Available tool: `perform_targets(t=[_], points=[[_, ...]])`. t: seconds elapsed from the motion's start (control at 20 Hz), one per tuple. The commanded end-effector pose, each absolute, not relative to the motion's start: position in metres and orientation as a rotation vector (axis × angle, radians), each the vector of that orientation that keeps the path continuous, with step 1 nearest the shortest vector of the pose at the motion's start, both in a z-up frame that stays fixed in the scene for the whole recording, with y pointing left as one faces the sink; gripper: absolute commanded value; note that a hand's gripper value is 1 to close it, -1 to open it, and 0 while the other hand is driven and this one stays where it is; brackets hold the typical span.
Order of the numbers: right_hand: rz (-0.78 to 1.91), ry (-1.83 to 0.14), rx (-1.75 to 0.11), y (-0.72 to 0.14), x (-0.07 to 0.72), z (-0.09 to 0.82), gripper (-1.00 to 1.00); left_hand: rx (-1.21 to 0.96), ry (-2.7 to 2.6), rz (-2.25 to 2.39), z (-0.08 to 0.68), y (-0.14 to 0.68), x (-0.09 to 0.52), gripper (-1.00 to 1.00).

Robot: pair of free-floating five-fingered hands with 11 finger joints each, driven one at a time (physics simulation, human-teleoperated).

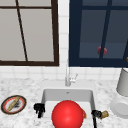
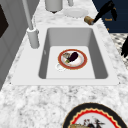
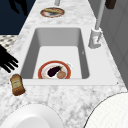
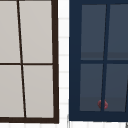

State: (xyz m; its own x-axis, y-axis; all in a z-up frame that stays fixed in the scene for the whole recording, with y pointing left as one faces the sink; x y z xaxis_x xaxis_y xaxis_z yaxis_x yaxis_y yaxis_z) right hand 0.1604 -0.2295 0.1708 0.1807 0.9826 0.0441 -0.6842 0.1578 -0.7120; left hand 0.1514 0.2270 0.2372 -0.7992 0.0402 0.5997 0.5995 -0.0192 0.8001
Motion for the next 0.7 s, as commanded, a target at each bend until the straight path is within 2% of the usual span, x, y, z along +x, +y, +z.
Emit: perform_targets(t=[0.0,0.65], points=[[1.293,-0.583,-0.629,-0.23,0.16,0.171,-1.0,-0.666,-1.861,-1.872,0.237,0.227,0.151,0.0],[1.199,-0.613,-0.57,-0.235,0.157,0.192,-1.0,-0.666,-1.861,-1.872,0.237,0.227,0.151,0.0]])
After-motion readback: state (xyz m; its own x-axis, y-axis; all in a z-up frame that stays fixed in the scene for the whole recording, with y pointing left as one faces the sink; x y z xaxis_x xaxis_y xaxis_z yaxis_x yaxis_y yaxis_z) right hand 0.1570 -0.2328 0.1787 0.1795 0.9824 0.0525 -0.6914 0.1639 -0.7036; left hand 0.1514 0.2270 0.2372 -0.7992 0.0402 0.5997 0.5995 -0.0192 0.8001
